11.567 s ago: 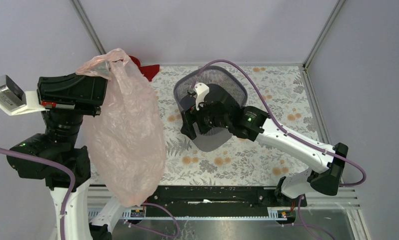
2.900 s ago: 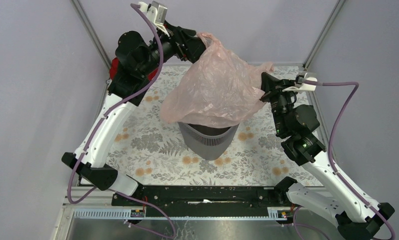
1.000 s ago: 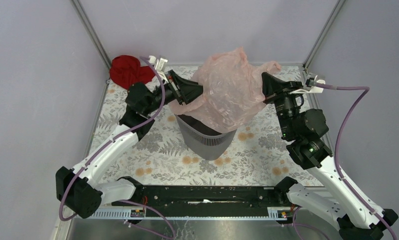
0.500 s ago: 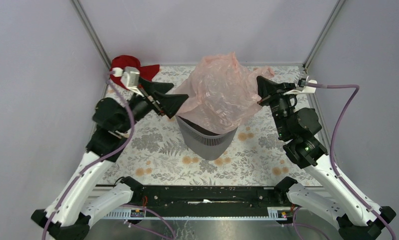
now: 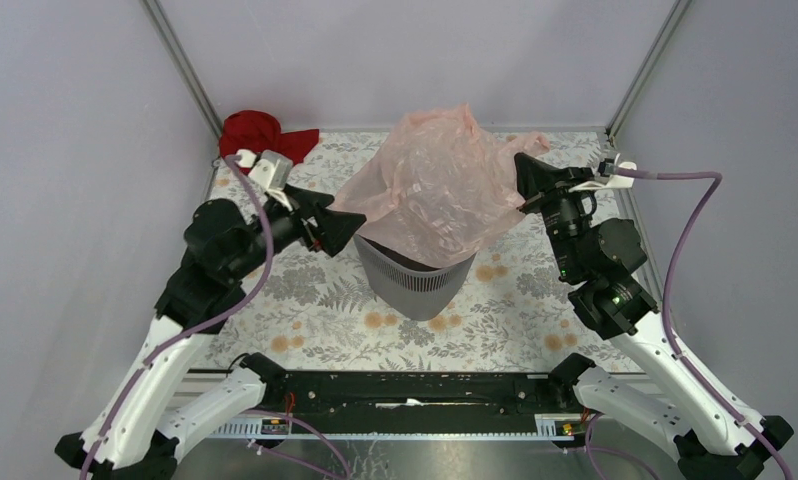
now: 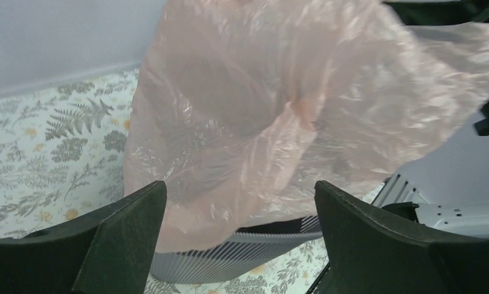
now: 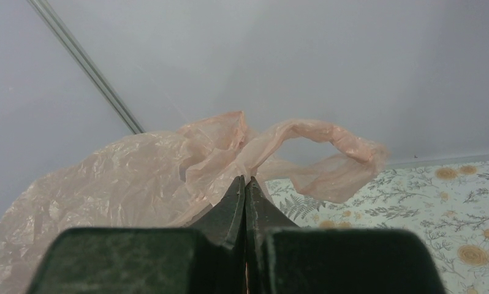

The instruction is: Put the trash bags into the trash bin

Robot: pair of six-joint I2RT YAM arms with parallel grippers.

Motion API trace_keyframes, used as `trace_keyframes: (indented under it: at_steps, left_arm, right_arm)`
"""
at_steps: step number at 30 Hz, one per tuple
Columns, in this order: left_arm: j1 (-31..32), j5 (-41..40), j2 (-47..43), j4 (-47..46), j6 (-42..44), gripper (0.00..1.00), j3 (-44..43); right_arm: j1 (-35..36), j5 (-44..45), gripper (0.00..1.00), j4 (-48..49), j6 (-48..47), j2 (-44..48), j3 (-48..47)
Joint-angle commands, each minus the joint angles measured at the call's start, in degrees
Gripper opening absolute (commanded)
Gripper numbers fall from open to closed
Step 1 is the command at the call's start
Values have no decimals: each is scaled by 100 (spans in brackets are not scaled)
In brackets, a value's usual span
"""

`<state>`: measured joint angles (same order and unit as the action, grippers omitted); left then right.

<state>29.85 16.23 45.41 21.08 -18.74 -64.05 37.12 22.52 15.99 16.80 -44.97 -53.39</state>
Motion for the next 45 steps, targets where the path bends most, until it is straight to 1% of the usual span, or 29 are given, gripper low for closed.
trace_keyframes:
  at_steps: [1, 4, 6, 7, 10, 14, 19, 22, 24, 26, 28, 29, 31, 35, 37, 39, 42, 45]
  left_arm:
    - [4, 429, 485, -698, -154, 74, 142]
    - [16, 971, 949, -1386, -559, 53, 273]
    - [101, 1047, 1209, -1787, -812, 40, 351]
    - [165, 1004, 1316, -1999, -902, 37, 410]
    - [404, 853, 1605, -2413, -1028, 34, 553]
    - [682, 657, 1925, -2440, -958, 32, 648]
    - [795, 249, 2178, -1998, -855, 32, 561]
    - [810, 391, 2430, -1622, -863, 32, 358]
    - [828, 459, 2465, -1285, -764, 35, 189]
    - [839, 300, 2284, -949, -657, 42, 67]
    - [838, 82, 1971, -726, -541, 53, -74]
    - [836, 2, 1797, -625, -472, 60, -171]
    - [839, -177, 1533, -335, -332, 70, -429]
    - [833, -453, 1193, 373, -107, 85, -1017]
    - [831, -491, 1060, 518, 75, 92, -1165]
    - [832, -600, 971, 566, 400, 97, -1381]
    - [835, -1068, 1044, 482, 553, 99, -1882]
    - [831, -1099, 1245, -181, 318, 99, -2023]
  right_arm:
    - [-3, -246, 0, -76, 15, 42, -187]
    - [-3, -313, 0, -62, 158, 120, -102]
    - [-3, -373, 0, -35, 235, 152, -73]
    - [-3, -418, 0, 0, 232, 124, -72]
    - [1, -484, 0, -46, 193, -61, -181]
    - [-3, -643, 0, -29, 295, -161, -120]
    - [-3, -679, 0, 147, 382, -223, 49]
    - [1, -732, 0, 94, 385, -304, -19]
    - [0, -779, 0, 75, 403, -298, -1]
    - [-3, -774, 0, 24, 397, -253, 40]
    - [-3, -706, 0, -22, 339, -196, 79]
    - [-3, -664, 0, -25, 292, -174, 89]
    - [-3, -636, 0, -57, 208, -161, 72]
    - [-3, -778, 0, -129, 111, -224, 4]
    - [-3, -1057, 0, -90, 34, -280, 27]
    - [-3, -1443, 0, -62, -51, -365, 5]
    - [-2, -1962, 0, -150, -128, -514, -127]
    - [-3, -2241, 0, -237, -125, -618, -230]
